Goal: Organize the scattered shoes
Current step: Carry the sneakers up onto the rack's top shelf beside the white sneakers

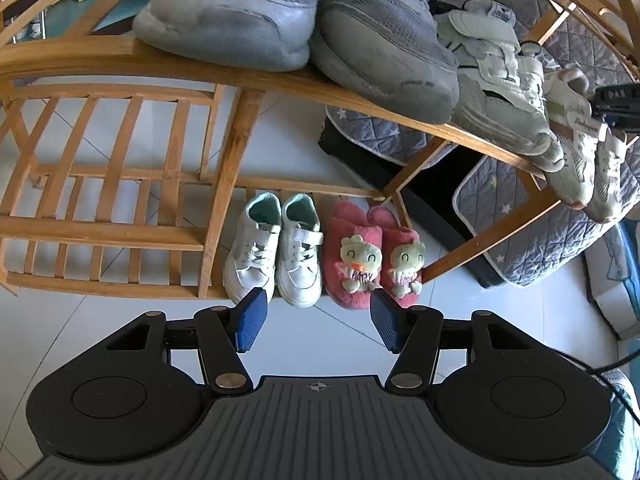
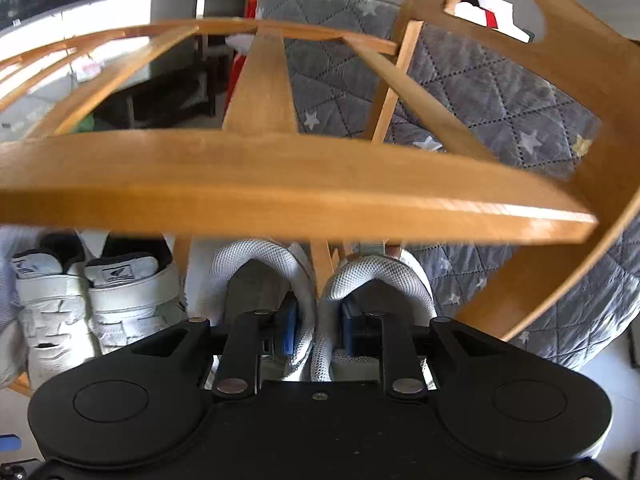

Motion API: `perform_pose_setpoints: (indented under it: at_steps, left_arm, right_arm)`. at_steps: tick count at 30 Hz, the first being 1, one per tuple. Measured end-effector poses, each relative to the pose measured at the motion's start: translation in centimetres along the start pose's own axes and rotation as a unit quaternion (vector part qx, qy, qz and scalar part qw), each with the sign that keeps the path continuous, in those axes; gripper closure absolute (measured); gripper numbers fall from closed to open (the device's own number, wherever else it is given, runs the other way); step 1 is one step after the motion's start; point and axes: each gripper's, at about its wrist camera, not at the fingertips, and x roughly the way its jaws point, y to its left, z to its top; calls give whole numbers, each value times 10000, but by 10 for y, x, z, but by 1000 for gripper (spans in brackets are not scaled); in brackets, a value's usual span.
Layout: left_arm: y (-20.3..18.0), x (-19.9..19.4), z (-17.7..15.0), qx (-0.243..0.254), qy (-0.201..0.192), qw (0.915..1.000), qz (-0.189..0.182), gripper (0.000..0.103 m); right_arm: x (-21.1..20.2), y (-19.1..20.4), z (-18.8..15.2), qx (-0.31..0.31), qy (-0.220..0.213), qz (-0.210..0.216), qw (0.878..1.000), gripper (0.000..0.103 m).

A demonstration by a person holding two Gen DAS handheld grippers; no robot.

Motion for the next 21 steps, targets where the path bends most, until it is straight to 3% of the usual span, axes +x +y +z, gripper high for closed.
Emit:
perform_pose_setpoints:
  at_steps: [10, 17, 21]
  left_arm:
    - [-4, 6, 0, 1, 55, 10000, -43, 45]
    - [-9, 11, 0, 39, 117, 9999, -40, 45]
    - [-12, 14, -1, 77, 145, 9999, -45, 45]
  right_arm:
    - [14, 11, 2, -246, 173, -253, 9992, 78]
    - [1, 9, -4, -196, -148, -8, 9997, 80]
    - [8, 19, -13, -639, -283, -192, 9974, 77]
